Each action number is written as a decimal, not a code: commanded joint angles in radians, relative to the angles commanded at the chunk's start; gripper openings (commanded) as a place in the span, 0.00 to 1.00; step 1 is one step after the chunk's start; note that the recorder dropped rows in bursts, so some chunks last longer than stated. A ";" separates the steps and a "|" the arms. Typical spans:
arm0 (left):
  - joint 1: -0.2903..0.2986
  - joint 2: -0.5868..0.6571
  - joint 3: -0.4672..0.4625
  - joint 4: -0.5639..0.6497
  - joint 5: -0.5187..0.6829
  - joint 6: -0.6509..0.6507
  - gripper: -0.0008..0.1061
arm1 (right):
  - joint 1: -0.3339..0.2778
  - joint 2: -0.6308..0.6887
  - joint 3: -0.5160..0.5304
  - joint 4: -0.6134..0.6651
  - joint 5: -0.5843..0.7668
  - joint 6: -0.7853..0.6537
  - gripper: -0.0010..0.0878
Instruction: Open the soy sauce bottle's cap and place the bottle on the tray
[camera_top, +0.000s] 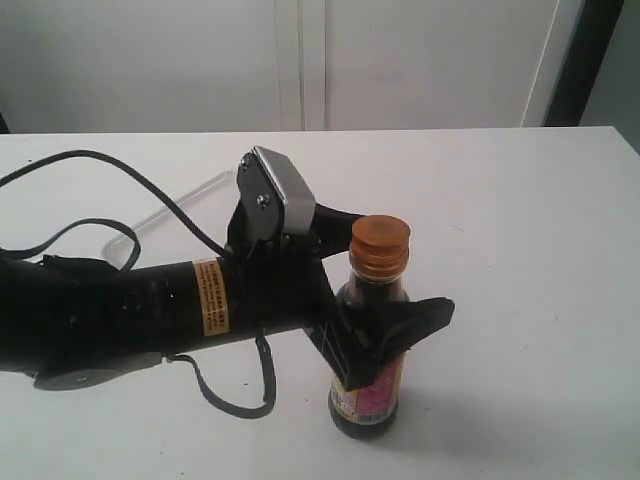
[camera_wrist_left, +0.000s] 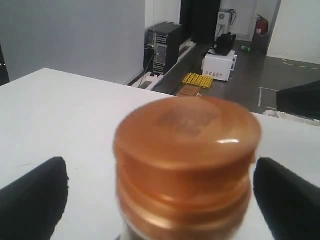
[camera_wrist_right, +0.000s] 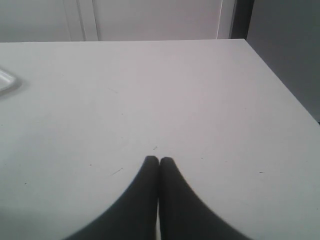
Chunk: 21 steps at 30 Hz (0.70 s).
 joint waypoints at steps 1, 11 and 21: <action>0.000 0.005 0.000 -0.001 -0.005 0.000 0.94 | 0.000 0.000 0.000 0.000 0.000 0.000 0.01; 0.000 0.064 0.039 -0.073 -0.053 0.060 0.93 | 0.000 0.000 0.000 0.000 0.000 0.000 0.01; 0.000 0.124 0.048 -0.077 -0.064 0.074 0.93 | 0.000 0.000 0.000 0.000 0.000 0.000 0.01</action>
